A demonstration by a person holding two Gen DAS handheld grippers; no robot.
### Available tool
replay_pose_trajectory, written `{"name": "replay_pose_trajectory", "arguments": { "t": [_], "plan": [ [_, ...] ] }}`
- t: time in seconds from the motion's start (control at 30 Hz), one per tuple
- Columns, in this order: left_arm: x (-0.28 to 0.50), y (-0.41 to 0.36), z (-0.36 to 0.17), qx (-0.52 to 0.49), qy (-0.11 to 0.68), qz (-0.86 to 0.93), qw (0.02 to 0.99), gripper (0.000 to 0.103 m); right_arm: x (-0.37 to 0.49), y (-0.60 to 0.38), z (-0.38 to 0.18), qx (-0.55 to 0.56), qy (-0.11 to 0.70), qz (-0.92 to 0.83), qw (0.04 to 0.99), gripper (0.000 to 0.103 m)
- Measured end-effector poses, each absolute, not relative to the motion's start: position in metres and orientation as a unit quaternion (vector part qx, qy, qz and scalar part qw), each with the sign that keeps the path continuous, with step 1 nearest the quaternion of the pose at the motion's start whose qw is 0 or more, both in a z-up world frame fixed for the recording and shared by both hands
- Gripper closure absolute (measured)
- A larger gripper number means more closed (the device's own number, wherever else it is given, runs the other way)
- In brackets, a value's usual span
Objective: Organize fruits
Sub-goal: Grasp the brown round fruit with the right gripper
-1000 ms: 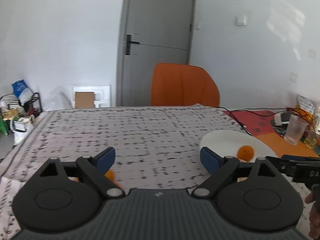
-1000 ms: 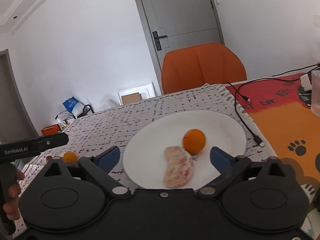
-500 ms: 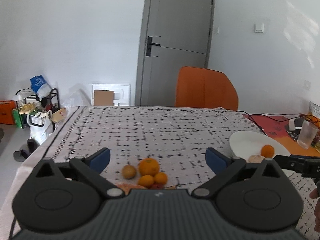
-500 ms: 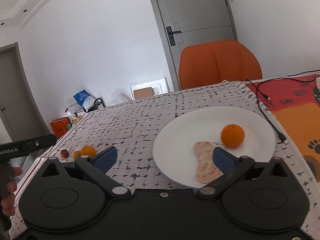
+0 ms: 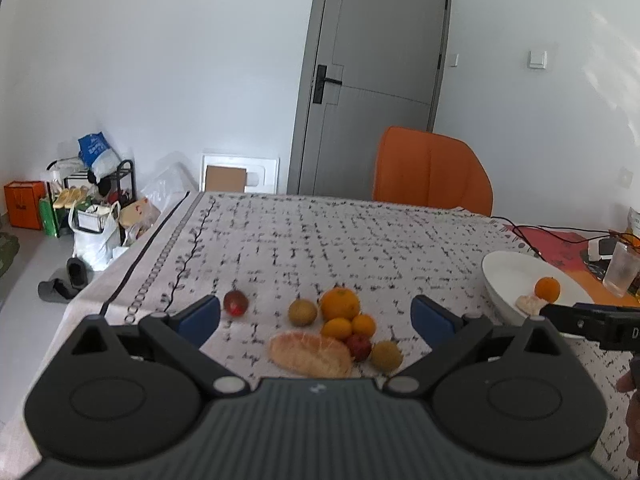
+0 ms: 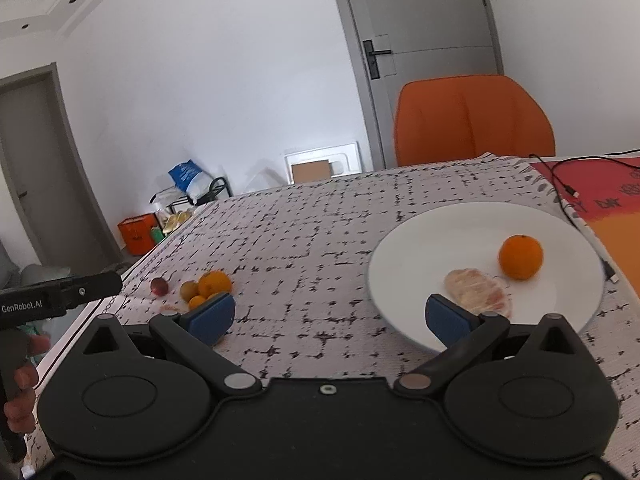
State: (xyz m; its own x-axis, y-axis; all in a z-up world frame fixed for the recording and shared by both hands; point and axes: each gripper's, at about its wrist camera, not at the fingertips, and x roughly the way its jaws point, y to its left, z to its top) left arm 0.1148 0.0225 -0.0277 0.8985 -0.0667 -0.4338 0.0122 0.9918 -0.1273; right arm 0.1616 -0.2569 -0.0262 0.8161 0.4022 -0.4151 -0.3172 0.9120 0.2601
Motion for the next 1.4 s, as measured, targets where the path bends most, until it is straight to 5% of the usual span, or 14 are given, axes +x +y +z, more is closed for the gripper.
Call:
{"name": "replay_pose_trajectory", "arguments": {
  "t": [0.83,1.4],
  "plan": [
    [0.106,0.053,-0.055,-0.088,0.248,-0.020,0.965,0.005,0.165,-0.198,-0.037,0.043,0.254,0.243,0.935,0.002],
    [0.114,0.075,-0.068,-0.100,0.262,0.004,0.960,0.005,0.190,-0.153,-0.047,0.011,0.284,0.284,0.916,0.041]
  ]
}}
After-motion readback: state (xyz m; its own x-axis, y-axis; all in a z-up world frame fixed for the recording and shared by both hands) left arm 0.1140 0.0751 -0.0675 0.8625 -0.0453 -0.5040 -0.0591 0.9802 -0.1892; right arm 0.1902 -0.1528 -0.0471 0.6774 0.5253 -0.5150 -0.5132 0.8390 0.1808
